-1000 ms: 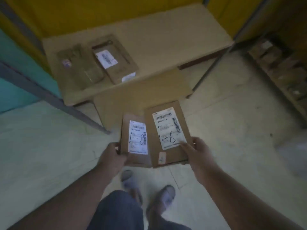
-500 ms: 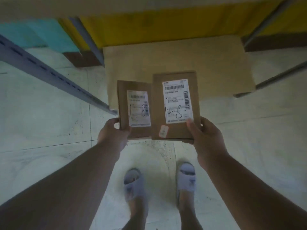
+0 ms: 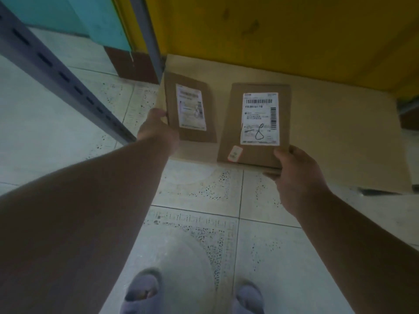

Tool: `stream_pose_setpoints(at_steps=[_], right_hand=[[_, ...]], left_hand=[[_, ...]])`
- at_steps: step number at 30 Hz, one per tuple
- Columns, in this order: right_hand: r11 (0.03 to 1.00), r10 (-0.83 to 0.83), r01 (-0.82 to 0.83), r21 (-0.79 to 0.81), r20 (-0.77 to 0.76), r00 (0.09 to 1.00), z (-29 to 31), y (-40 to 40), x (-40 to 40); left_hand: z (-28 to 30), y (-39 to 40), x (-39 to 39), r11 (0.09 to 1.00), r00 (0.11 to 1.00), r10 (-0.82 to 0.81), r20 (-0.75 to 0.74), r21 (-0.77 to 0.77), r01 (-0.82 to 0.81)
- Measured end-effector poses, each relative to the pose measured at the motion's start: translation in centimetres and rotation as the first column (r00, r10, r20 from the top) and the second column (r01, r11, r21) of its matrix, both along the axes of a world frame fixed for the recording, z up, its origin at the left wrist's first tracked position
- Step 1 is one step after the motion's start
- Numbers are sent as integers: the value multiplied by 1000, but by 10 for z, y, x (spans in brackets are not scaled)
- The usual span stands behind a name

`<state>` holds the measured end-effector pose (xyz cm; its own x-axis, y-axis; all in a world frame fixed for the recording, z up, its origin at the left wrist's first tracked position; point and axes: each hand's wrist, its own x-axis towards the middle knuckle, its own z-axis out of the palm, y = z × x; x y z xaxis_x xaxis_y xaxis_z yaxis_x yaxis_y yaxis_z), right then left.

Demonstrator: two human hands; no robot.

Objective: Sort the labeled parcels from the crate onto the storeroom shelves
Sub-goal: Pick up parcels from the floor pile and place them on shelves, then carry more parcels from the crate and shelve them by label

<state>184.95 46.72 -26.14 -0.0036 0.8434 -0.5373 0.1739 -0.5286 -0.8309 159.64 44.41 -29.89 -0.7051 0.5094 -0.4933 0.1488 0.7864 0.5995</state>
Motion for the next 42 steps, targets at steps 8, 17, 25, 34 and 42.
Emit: stream_pose_setpoints(at_steps=[8, 17, 25, 34, 42], right_hand=[[993, 108, -117, 34, 202, 973, -35, 26, -13], [970, 215, -241, 4, 436, 874, -34, 49, -43], [875, 331, -473, 102, 587, 739, 14, -23, -38], [431, 567, -879, 205, 696, 441, 148, -171, -96], [29, 692, -968, 250, 694, 200, 351, -301, -231]], left_hand=[[-22, -10, 2, 978, 963, -175, -207, -152, 145], [-22, -82, 53, 840, 811, -543, -218, -122, 529], [10, -153, 77, 833, 824, -551, -131, -158, 531], [133, -295, 53, 910, 916, -385, -112, -214, 356], [326, -474, -40, 964, 985, -52, -166, -265, 7]])
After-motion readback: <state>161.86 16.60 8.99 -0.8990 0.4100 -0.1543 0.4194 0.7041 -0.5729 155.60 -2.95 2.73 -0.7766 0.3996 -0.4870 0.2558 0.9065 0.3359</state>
